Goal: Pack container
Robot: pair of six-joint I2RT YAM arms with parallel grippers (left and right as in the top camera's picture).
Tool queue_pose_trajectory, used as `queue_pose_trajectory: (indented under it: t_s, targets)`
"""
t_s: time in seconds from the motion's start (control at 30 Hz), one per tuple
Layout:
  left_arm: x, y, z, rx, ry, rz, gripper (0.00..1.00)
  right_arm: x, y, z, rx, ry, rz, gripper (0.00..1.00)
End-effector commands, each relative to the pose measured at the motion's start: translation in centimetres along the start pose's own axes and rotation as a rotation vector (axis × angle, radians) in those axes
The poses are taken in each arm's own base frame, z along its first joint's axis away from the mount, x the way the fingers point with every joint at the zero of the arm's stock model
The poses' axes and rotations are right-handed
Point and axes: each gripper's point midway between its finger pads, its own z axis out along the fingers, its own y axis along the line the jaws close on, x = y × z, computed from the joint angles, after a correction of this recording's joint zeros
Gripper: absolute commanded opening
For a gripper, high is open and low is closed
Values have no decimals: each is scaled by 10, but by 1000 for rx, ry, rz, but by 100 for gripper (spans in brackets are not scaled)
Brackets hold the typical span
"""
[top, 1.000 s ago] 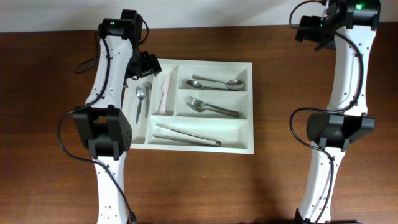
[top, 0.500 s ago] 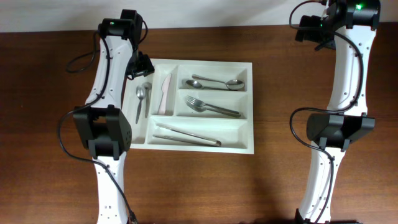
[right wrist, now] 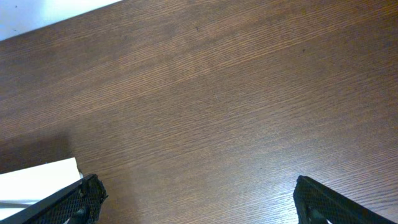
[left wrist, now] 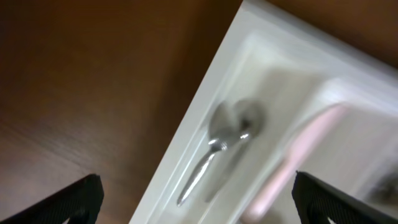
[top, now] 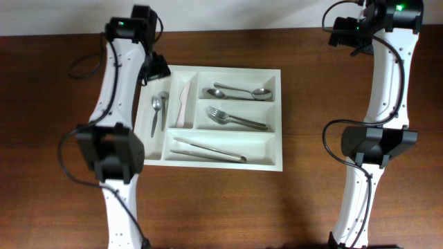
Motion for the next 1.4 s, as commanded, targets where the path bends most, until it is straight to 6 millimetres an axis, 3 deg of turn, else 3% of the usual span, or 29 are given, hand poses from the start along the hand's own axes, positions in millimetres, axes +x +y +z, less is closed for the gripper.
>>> queue_pose_trajectory:
  t_s: [0.0, 0.17, 0.27, 0.33, 0.47, 0.73, 0.83, 1.13, 1.37]
  targets:
    - [-28, 23, -144, 148, -336, -78, 99, -4, 3, -11, -5, -26, -2, 99]
    - [-24, 58, -246, 252, -592, -160, 99, -4, 3, -11, -5, -26, -2, 99]
    - [-23, 78, -278, 279, -746, -221, 99, -4, 3, -11, -5, -26, -2, 99]
    - [-18, 88, -284, 290, -828, -252, 99, -4, 3, -11, -5, -26, -2, 99]
    - [6, 101, -267, 332, -935, -298, 99, -4, 3, -11, -5, -26, -2, 99]
    - [69, 115, -183, 430, -1027, -326, 99, -4, 3, -11, -5, -26, -2, 99]
    - [91, 121, -163, 446, -1061, -337, 99, -4, 3, -11, -5, -26, -2, 99]
    - [138, 154, -138, 453, -1153, -394, 99, -4, 3, -11, -5, -26, -2, 99]
    - [162, 159, -117, 481, -1167, -387, 99, -4, 3, -11, -5, -26, -2, 99]
